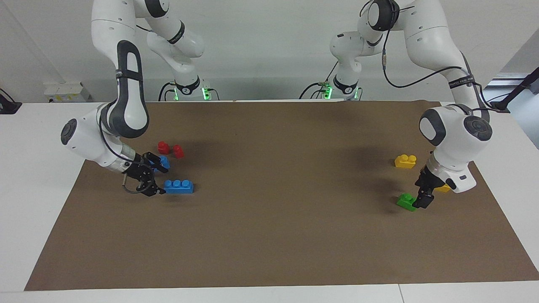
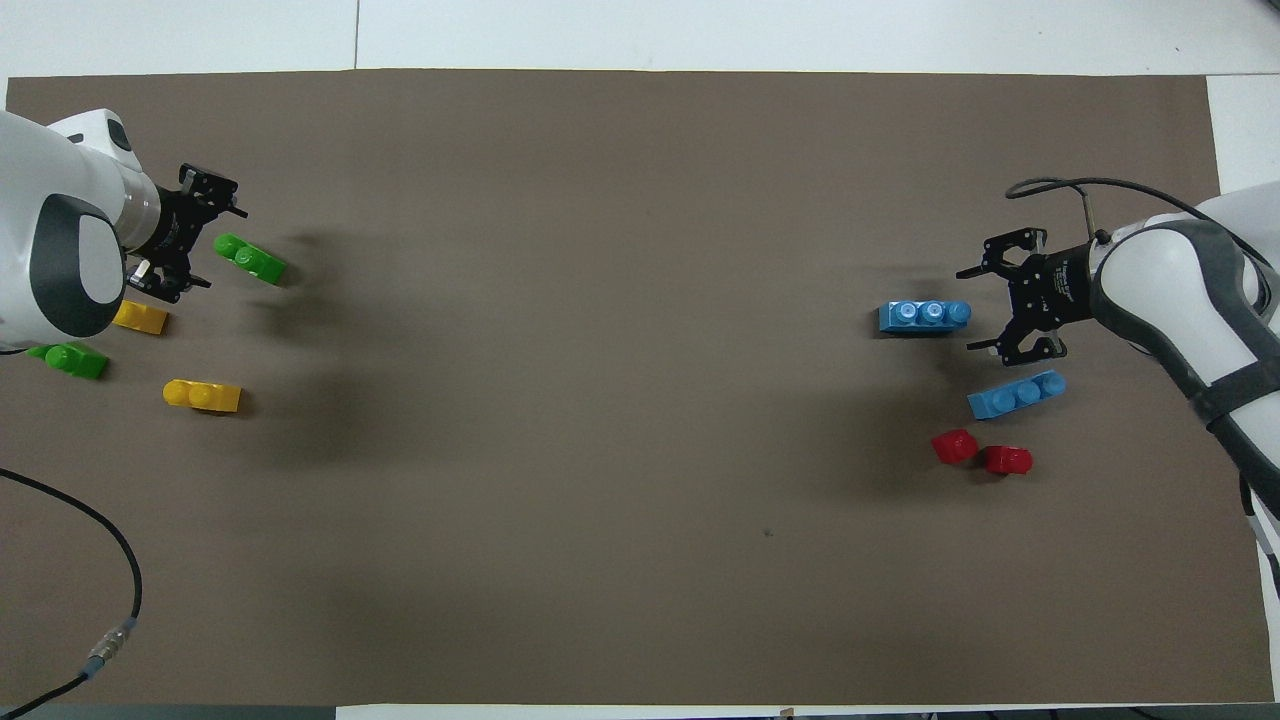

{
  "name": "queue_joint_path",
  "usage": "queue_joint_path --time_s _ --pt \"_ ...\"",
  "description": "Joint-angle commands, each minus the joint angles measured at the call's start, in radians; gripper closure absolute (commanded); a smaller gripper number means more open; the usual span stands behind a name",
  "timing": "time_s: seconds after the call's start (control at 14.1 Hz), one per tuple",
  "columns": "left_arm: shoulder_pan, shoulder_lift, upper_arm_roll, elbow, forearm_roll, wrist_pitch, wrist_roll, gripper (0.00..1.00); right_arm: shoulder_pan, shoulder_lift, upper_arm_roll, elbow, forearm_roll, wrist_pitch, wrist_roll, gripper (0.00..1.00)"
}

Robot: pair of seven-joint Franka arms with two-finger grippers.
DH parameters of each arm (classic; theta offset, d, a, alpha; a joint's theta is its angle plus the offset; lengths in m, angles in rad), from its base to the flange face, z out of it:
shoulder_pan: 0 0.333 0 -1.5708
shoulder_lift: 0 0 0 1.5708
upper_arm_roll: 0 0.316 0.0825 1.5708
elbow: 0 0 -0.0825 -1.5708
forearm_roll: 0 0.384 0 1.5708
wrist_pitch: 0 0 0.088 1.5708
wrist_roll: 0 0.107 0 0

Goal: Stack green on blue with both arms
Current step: 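Reach the left gripper to the green brick while the right gripper reaches the blue brick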

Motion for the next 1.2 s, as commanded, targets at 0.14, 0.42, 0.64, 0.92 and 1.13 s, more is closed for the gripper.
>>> queue_joint_path --time_s 0.14,0.42,0.64,0.92,1.13 --pt "0.027 0.030 -0.005 0.003 0.014 0.052 -0.001 0.00 0.002 0.033 0.004 -0.012 0.035 0.073 0.013 0.08" --pt "0.025 0.048 -0.005 -0.004 -0.007 0.073 0.004 0.00 0.024 0.043 0.004 -0.022 0.035 0.116 0.008 0.16" --pt "0.021 0.048 -0.008 -0.017 -0.012 0.060 0.005 0.00 0.028 0.046 0.003 -0.024 0.035 0.122 -0.022 0.44" --pt "0.024 0.048 -0.010 -0.021 -0.012 0.060 0.005 0.00 0.025 0.044 0.003 -0.029 0.034 0.118 -0.077 0.79" --pt "0.022 0.048 -0.010 -0.021 -0.012 0.064 0.005 0.06 0.018 0.044 0.003 -0.025 0.032 0.110 -0.146 1.00"
